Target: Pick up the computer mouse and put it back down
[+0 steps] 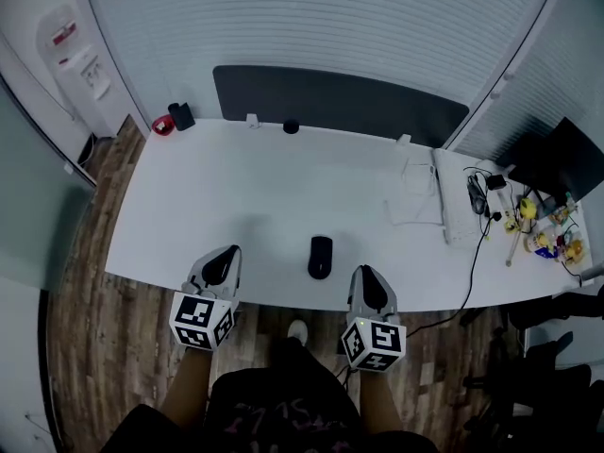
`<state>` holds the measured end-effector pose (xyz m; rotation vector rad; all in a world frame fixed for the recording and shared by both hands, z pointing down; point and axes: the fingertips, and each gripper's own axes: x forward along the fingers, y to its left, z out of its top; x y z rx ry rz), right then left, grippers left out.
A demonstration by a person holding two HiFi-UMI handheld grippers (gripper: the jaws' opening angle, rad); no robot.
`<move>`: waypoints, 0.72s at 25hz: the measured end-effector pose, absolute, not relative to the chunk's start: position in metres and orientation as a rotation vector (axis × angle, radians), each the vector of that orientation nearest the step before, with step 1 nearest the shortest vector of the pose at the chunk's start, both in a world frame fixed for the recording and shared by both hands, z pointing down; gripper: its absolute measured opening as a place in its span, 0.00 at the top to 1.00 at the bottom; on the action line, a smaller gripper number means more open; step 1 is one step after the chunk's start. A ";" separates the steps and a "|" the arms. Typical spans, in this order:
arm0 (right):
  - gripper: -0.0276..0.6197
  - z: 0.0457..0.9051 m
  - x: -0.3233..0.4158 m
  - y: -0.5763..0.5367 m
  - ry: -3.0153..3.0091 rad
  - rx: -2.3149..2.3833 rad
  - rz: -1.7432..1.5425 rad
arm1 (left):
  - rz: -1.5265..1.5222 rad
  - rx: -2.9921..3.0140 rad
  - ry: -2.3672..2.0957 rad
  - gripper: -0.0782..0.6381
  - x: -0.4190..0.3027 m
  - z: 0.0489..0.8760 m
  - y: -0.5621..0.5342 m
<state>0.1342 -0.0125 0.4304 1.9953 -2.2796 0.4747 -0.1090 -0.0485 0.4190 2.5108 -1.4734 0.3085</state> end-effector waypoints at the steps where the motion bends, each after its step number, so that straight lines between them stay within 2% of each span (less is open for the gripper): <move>1: 0.90 0.434 0.137 -0.022 -2.280 1.980 0.486 | 0.317 2.505 -1.476 0.89 -0.105 0.421 -0.057; 7: 0.80 0.465 0.141 -0.061 -2.271 1.860 0.623 | 0.361 2.475 -1.488 0.89 -0.088 0.431 -0.090; 13: 0.65 0.484 0.128 -0.076 -2.256 1.744 0.715 | 0.402 2.447 -1.492 0.89 -0.082 0.437 -0.103; 18: 0.61 0.496 0.123 -0.083 -2.221 1.707 0.766 | 0.424 2.438 -1.480 0.89 -0.076 0.443 -0.111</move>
